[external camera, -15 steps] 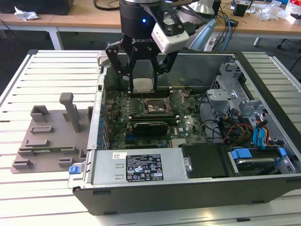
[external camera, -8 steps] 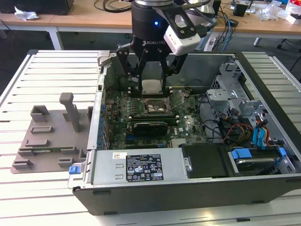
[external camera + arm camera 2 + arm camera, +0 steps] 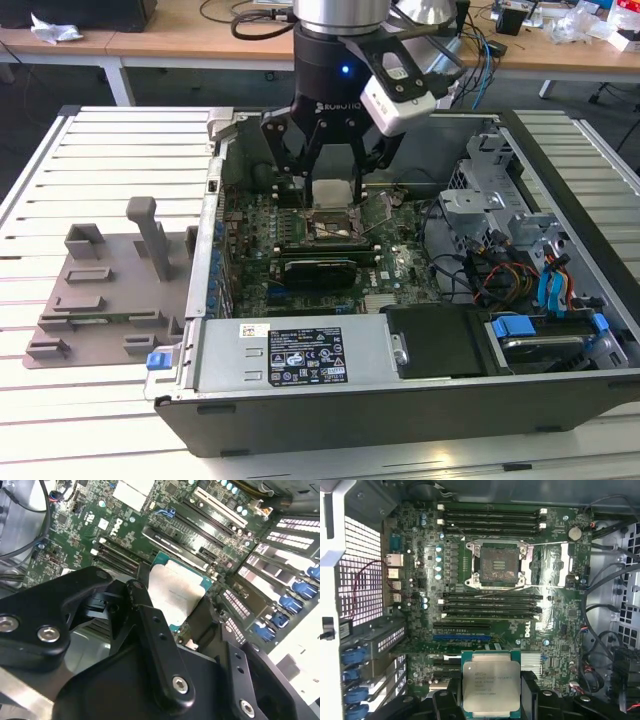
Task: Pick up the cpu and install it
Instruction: 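Pick up the cpu and move it towards the insertion slot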
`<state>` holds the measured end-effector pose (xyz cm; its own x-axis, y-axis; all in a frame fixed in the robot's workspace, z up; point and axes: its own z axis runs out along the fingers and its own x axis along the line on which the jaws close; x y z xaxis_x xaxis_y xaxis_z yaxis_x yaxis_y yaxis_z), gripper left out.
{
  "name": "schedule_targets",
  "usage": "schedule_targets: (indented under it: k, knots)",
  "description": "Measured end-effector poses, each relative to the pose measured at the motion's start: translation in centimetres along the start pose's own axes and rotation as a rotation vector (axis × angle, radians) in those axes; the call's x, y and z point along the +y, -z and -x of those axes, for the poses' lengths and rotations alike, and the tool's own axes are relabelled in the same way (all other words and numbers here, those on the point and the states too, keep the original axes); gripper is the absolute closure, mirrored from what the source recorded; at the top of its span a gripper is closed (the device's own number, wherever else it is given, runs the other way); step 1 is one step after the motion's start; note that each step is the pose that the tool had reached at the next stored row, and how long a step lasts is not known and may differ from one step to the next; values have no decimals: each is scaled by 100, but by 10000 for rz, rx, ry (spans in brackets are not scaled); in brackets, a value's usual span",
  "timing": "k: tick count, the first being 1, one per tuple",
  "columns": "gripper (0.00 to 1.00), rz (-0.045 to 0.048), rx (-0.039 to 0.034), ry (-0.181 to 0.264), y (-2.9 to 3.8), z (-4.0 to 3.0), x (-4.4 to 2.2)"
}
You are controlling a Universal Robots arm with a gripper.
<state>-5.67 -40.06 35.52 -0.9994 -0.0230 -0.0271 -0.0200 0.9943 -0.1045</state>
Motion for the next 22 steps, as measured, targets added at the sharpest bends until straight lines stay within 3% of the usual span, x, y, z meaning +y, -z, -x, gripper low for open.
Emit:
schedule_targets:
  k: [6, 7, 8, 9, 22]
  knots:
    - [45, 1, 0, 0, -8, 21, 0]
    - [45, 249, -5, -6, -9, 22, 0]
    - [45, 618, -13, -20, -9, 22, 1]
    - [45, 758, -15, -25, -10, 21, 1]
    - [45, 735, -15, -24, -114, 50, 17]
